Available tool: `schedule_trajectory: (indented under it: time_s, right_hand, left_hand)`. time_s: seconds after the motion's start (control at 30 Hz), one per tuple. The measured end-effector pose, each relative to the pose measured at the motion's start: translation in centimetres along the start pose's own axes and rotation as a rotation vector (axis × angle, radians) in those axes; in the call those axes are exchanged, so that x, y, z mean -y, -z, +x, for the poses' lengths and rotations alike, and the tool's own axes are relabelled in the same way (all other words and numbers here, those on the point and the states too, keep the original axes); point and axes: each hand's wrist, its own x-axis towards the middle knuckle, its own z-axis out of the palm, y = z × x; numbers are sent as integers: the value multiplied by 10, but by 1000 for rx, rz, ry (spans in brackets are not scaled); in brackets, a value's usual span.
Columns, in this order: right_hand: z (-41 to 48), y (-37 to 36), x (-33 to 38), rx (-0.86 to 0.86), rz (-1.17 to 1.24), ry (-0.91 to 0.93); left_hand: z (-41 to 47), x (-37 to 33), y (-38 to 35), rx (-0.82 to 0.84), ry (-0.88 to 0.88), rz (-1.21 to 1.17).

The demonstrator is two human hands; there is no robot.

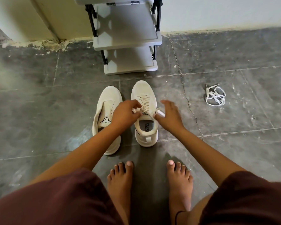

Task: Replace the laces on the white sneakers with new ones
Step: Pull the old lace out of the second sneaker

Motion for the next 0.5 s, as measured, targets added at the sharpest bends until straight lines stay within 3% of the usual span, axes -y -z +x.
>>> schedule_trajectory:
  time_s: [0.1,0.2,0.5]
  right_hand:
    - [-3,-11,2,103,-77,94]
    - [-3,-12,1,48,-115,120]
    - [-2,-8,-8,26,210,-10]
  left_hand:
    - [1,0,-6,69,-38,172]
    - [1,4,-8,15,-66,226]
    - [2,16,-10,-7,146,-25]
